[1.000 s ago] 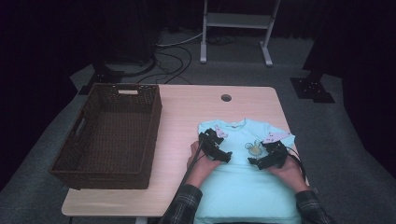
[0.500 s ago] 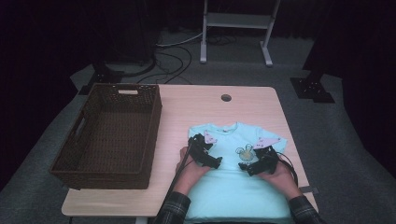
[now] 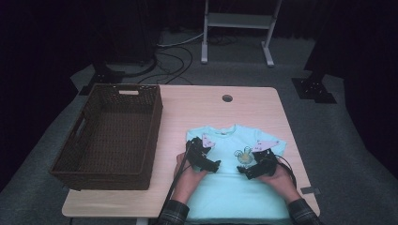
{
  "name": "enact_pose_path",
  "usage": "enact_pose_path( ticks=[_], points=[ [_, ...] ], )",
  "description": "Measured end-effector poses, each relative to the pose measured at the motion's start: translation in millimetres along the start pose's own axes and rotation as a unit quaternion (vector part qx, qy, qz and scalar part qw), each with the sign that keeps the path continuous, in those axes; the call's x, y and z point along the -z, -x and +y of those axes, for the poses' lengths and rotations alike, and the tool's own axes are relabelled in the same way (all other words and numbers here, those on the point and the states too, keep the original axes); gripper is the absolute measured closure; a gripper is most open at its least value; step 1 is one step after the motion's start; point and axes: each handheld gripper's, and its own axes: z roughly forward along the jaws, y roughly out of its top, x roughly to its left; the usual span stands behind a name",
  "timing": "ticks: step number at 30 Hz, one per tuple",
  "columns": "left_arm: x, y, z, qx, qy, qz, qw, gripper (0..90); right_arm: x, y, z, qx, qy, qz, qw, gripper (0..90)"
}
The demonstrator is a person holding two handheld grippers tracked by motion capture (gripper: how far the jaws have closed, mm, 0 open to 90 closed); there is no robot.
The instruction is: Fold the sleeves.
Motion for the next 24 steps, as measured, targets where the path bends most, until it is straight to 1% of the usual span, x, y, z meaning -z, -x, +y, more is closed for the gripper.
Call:
enact_pose_path(
  ticks=[8,11,12,15,18,21,22,24],
  points=[
    [0.5,1.4,-0.5,0.005,0.000,0.007,1.0000,1.1,-0.3,-0.7,1.2,-0.004,-0.002,0.000,1.0000,0.0],
    [1.7,3.4,-1.4,0.011,-0.001,0.014,0.9998,1.0,0.6,0.5,2.7,-0.004,-0.004,0.005,1.0000,0.0],
    [1.9,4.3,-1.9,0.015,0.000,0.016,0.9998,1.1,1.9,1.1,3.2,-0.007,-0.001,0.006,1.0000,0.0],
    [2.0,4.5,-2.0,0.015,0.000,0.016,0.9998,1.0,7.7,4.8,5.4,-0.012,0.014,0.012,0.9998,0.0],
    [2.1,4.5,-2.0,0.015,0.000,0.016,0.9998,1.0,13.2,10.5,5.0,-0.028,0.026,0.013,0.9992,0.0],
    [2.0,4.5,-2.0,0.015,0.000,0.016,0.9998,1.0,20.0,16.6,3.9,-0.029,0.034,0.009,0.9990,0.0],
    [2.0,4.5,-2.0,0.015,0.000,0.016,0.9998,1.0,24.0,19.4,3.6,-0.031,0.041,0.008,0.9987,0.0],
    [2.0,4.5,-2.0,0.015,0.000,0.016,0.9998,1.0,28.3,22.1,3.2,-0.031,0.047,0.007,0.9984,0.0]
  ],
)
